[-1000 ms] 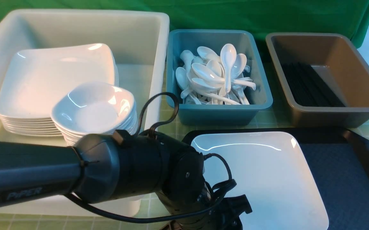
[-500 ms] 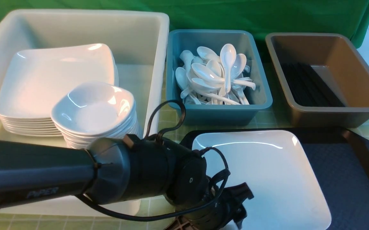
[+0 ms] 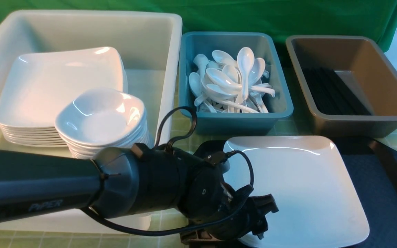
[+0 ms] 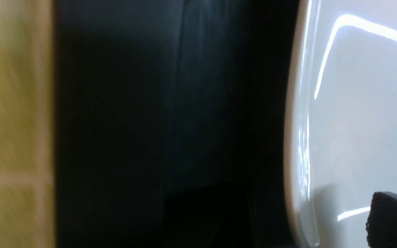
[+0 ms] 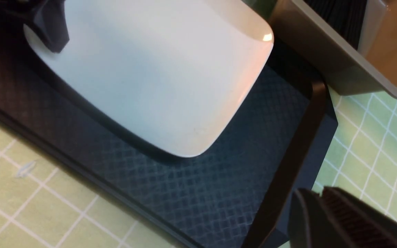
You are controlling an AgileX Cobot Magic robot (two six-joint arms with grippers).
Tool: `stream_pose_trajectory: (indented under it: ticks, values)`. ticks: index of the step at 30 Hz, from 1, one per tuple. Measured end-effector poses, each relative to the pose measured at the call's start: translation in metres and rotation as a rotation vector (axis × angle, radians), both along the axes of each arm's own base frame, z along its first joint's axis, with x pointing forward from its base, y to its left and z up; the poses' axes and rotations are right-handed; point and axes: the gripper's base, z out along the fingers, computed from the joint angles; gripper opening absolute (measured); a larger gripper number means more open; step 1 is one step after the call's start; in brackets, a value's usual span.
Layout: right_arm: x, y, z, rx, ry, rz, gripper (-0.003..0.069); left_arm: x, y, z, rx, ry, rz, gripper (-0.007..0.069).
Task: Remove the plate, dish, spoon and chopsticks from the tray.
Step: Use the left arm to grab a plate from the dinner plate
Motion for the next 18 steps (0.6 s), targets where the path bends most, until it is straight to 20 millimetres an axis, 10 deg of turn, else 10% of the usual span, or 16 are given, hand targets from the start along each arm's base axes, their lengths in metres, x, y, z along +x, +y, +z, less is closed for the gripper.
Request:
stream_pose_trajectory:
  ticks: [18]
  values:
    - [0.0, 0.0, 0.0, 0.002, 0.0, -0.001, 0.0043, 0.014, -0.012, -0.012, -0.081, -0.129, -0.004, 0.0414]
